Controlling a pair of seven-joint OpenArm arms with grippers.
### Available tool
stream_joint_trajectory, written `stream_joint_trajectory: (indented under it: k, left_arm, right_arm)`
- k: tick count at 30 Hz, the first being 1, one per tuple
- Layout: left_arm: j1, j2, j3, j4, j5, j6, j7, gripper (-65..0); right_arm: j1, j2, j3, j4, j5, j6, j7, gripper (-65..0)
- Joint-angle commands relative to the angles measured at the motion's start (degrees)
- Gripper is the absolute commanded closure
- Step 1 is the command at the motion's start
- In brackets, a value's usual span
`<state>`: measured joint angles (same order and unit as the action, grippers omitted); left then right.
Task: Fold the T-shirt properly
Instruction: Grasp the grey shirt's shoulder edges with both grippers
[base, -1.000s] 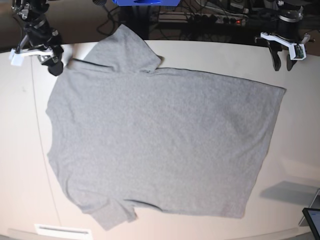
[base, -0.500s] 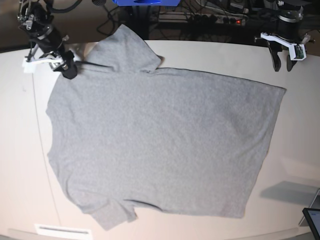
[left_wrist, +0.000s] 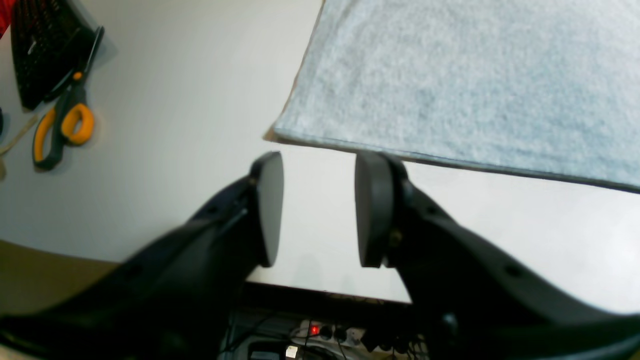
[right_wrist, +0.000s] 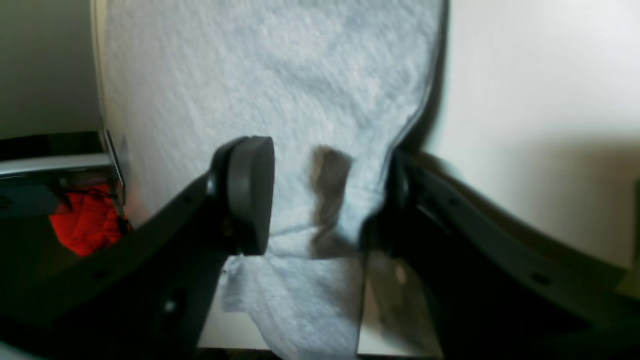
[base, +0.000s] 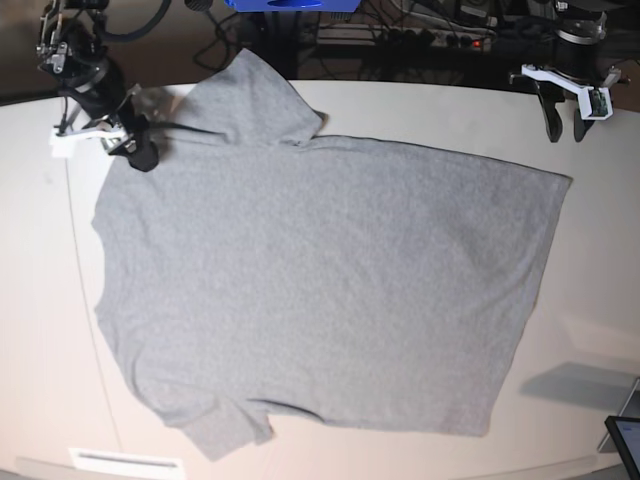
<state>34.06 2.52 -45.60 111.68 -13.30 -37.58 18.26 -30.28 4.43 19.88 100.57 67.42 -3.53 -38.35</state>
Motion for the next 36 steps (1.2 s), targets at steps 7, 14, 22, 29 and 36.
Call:
stream_joint_trajectory:
  k: [7,14,22,29,36]
  left_arm:
    - [0.7,-0.5,-0.5,0.8,-0.7,0.3,-1.2,-24.2]
    - [0.4,-0.5,-0.5,0.8,-0.7,0.4,-1.0,-24.9]
    - [-3.7,-0.8,-6.1,0.7,-1.1,-0.2,7.3,-60.0]
    - [-15.1,-7.5,-16.2,-5.4,-0.7,-2.4,24.9,-43.8]
    - [-22.2,-15.2,-16.3,-14.4,-1.0,-2.4,37.5,-42.5]
  right_arm:
    - [0.2,0.5,0.1,-0.3,-0.9,-1.2,-0.8,-1.5]
    - [0.1,0.4,0.1,-0.4,-0.9,-1.4,-0.9,-0.1]
    - [0.6,0.3,0.1,-0.4,-0.9,-1.3,-3.4,-0.1]
    - [0.6,0.5,0.1,-0.3,-0.9,-1.2,-3.5,-0.1]
    - [1.0,0.5,0.1,-0.3,-0.9,-1.2,-5.3,-0.1]
